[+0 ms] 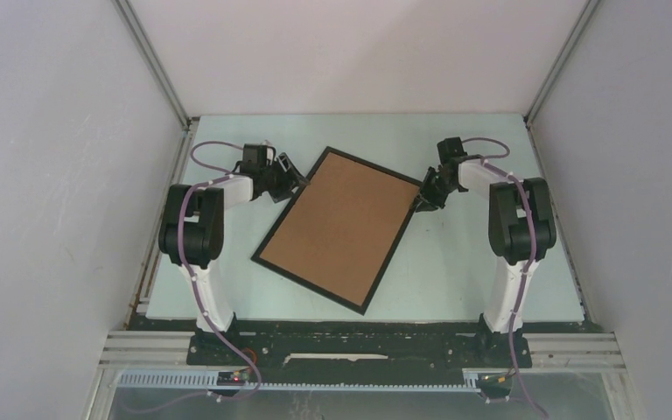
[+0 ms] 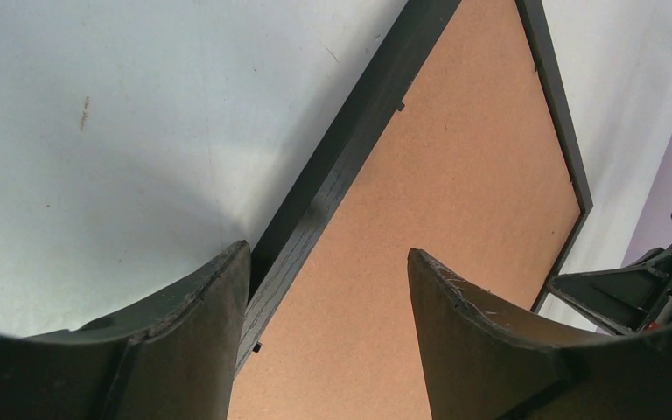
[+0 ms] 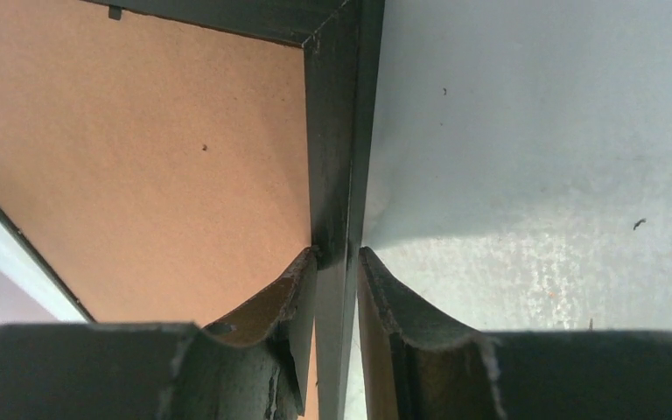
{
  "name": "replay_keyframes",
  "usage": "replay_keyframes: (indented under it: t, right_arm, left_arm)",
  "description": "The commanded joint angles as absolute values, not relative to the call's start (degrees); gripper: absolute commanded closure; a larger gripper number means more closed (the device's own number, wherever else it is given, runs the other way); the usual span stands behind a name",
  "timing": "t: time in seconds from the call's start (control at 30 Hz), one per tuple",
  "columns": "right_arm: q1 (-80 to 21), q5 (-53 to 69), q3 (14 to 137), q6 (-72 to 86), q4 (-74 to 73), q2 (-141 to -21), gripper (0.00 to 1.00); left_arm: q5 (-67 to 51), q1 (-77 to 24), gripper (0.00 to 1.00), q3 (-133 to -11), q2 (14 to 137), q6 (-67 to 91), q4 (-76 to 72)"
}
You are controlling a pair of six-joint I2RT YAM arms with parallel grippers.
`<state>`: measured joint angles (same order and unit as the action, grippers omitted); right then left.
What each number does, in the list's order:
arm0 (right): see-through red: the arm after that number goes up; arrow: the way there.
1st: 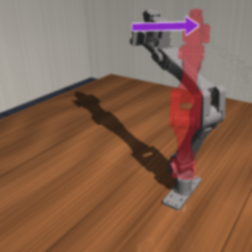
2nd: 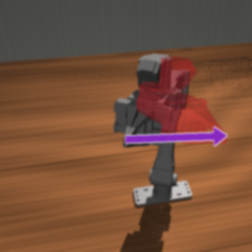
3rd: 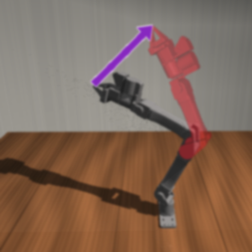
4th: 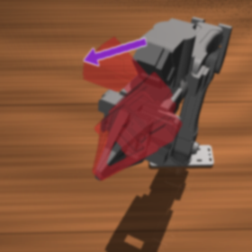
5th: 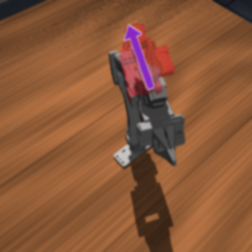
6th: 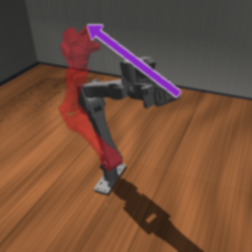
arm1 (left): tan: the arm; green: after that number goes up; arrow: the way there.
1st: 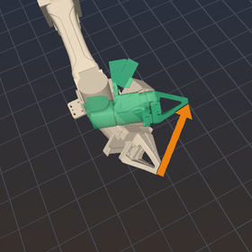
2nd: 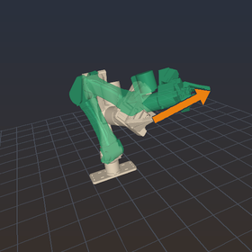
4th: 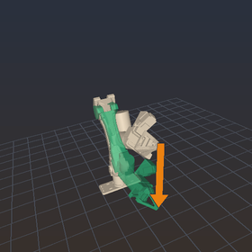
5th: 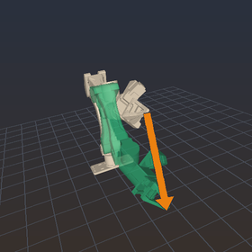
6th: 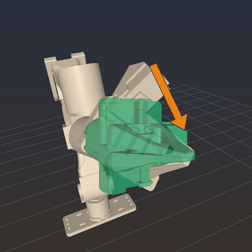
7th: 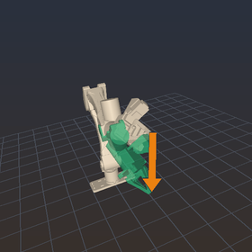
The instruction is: Put the photo into the frame
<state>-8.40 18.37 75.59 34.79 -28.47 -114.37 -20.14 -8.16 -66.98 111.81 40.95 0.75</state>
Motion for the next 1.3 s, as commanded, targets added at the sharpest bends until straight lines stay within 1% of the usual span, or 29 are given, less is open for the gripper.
replay_keyframes:
  t: [0.0,0.37,0.47,0.6,0.8,0.97,1.07,1.17,1.2,1.27]
  right_arm:
    - [-13.6,9.9,80.6,33.4,-37.0,-120.8,0.68]
    - [-20.6,-1.3,102.2,31.0,-55.8,-135.7,0.68]
    - [-22.4,-4.1,111.2,30.7,-63.8,-141.0,0.68]
    - [-24.3,-4.8,124.2,29.2,-72.4,-148.0,0.68]
    - [-25.2,-3.2,131.3,27.9,-75.6,-151.8,0.66]
    - [-27.7,-3.7,144.2,24.8,-81.7,-158.2,0.62]
    - [-27.7,-3.2,141.4,24.1,-78.1,-155.7,0.59]
    - [-28.1,-1.5,134.0,22.6,-71.1,-146.7,0.54]
    - [-28.3,-1.7,129.8,22.0,-68.1,-142.2,0.50]
    - [-28.3,-2.5,120.0,21.4,-62.1,-130.7,0.37]
  left_arm:
    - [-27.3,-9.8,0.33,-69.9,112.6,41.4,0.9]
    - [-27.7,-9.4,0.33,-69.3,112.3,41.5,0.5]
    - [-28.0,-9.3,0.33,-69.2,112.3,41.7,0.3]
    - [-28.4,-9.1,0.33,-68.9,112.2,41.8,0.3]
    - [-28.4,-8.8,0.33,-68.3,112.0,41.6,0.3]
    - [-29.5,-8.7,0.33,-68.5,112.5,41.7,0.3]
    - [-29.2,-8.6,0.33,-67.4,111.3,41.6,0.3]
    - [-26.9,-8.5,0.31,-64.7,108.6,41.1,0.3]
    - [-26.1,-8.5,0.29,-63.8,107.6,41.0,0.3]
    - [-26.0,-8.2,0.25,-62.2,106.2,41.4,0.3]
